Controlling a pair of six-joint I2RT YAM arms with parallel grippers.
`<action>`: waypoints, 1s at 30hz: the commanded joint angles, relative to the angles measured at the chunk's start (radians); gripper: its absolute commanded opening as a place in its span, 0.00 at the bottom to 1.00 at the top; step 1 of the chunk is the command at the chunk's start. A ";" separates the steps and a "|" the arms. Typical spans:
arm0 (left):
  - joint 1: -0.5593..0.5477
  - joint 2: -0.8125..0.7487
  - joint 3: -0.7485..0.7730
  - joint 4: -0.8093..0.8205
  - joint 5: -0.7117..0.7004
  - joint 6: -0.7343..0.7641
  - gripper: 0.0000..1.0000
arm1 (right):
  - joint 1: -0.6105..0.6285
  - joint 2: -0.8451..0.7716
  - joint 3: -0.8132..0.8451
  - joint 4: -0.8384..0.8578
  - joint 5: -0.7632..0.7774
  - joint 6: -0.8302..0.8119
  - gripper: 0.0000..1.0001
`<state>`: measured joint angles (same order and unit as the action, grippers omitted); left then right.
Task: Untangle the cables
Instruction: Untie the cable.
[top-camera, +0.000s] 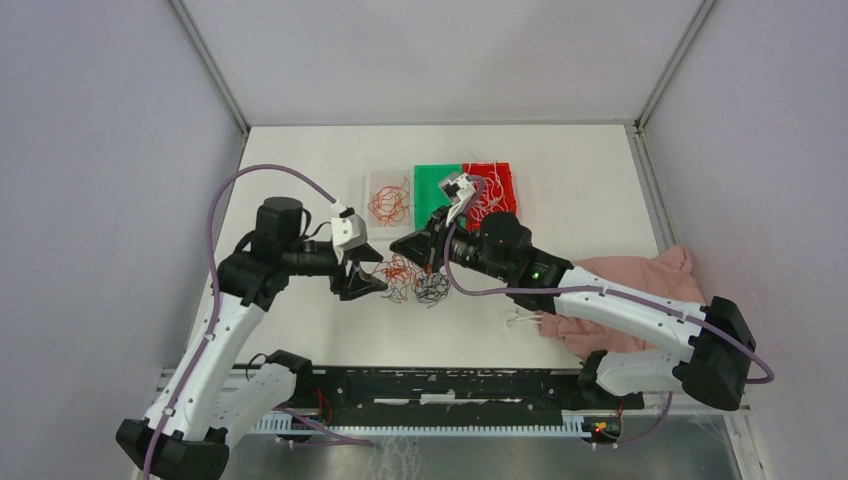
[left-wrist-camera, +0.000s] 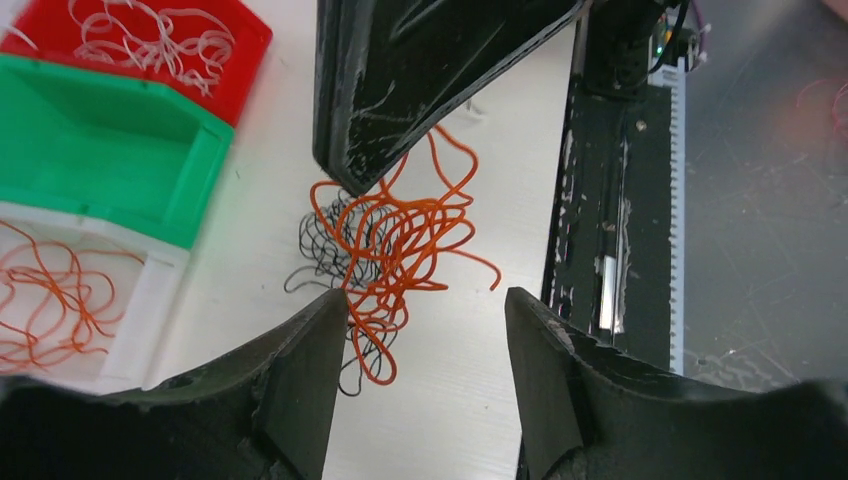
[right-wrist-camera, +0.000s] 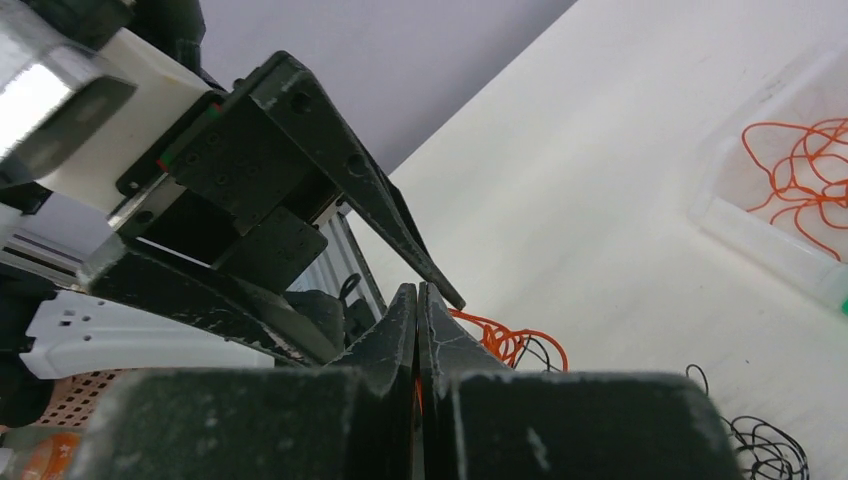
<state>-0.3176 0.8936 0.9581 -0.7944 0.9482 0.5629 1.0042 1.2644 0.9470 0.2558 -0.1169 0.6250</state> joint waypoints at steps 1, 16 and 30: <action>-0.004 -0.075 0.029 0.222 0.098 -0.251 0.67 | -0.006 -0.021 0.026 0.109 -0.040 0.053 0.01; -0.011 -0.092 -0.069 0.416 0.052 -0.372 0.34 | -0.004 0.049 0.065 0.215 -0.116 0.173 0.00; -0.012 -0.125 -0.138 0.599 -0.081 -0.544 0.03 | 0.013 0.042 0.051 0.208 -0.104 0.187 0.21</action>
<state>-0.3233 0.7895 0.8295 -0.3248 0.9237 0.1406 0.9997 1.3258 0.9665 0.4026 -0.2005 0.7937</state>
